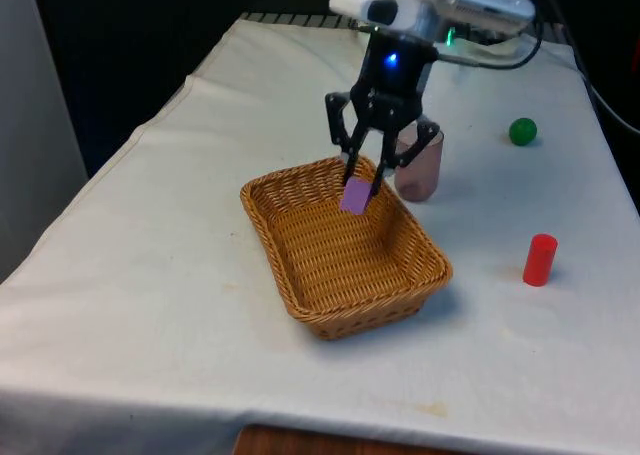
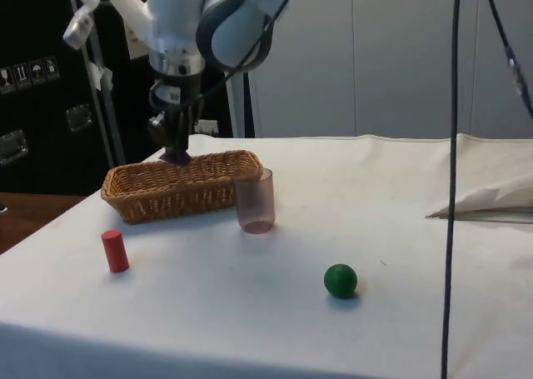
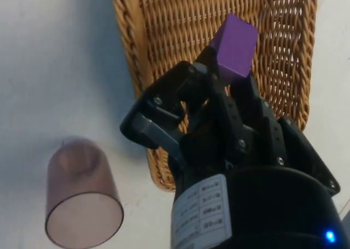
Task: Pick up the triangular block and place it into the basket.
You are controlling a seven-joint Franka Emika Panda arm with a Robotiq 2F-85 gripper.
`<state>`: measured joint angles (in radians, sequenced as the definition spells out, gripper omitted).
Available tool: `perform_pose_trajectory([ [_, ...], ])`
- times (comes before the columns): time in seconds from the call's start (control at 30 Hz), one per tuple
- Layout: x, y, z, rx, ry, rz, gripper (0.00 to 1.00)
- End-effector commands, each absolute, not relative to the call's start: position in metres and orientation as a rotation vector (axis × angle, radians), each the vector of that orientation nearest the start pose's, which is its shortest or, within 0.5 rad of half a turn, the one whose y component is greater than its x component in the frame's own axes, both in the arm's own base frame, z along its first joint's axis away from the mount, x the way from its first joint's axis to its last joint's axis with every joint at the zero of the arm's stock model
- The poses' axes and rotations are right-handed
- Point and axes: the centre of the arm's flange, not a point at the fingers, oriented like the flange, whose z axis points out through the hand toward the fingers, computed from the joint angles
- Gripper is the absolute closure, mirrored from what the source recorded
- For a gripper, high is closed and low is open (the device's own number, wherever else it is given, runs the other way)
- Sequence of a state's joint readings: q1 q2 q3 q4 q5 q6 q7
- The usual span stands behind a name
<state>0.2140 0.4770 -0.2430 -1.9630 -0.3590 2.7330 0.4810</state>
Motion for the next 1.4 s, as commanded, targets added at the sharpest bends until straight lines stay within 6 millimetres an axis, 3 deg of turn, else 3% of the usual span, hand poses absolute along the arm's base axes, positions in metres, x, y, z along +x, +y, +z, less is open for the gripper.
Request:
perform_pose_trajectory([
  [0.0,0.645,0.001,0.257,-3.290,0.256,-0.577,0.67],
  [0.1,0.648,-0.004,0.254,-3.302,0.268,-0.581,0.67],
  [0.37,0.655,-0.029,0.217,-3.278,0.289,-0.565,0.67],
  [0.77,0.656,-0.033,0.213,-3.277,0.299,-0.573,0.64],
  [1.0,0.656,-0.033,0.213,-3.280,0.301,-0.575,0.28],
  [1.07,0.656,-0.033,0.213,-3.280,0.301,-0.575,0.23],
  [1.17,0.656,-0.033,0.213,-3.281,0.299,-0.575,0.03],
  [1.37,0.657,-0.033,0.216,-3.280,0.300,-0.580,0.00],
])
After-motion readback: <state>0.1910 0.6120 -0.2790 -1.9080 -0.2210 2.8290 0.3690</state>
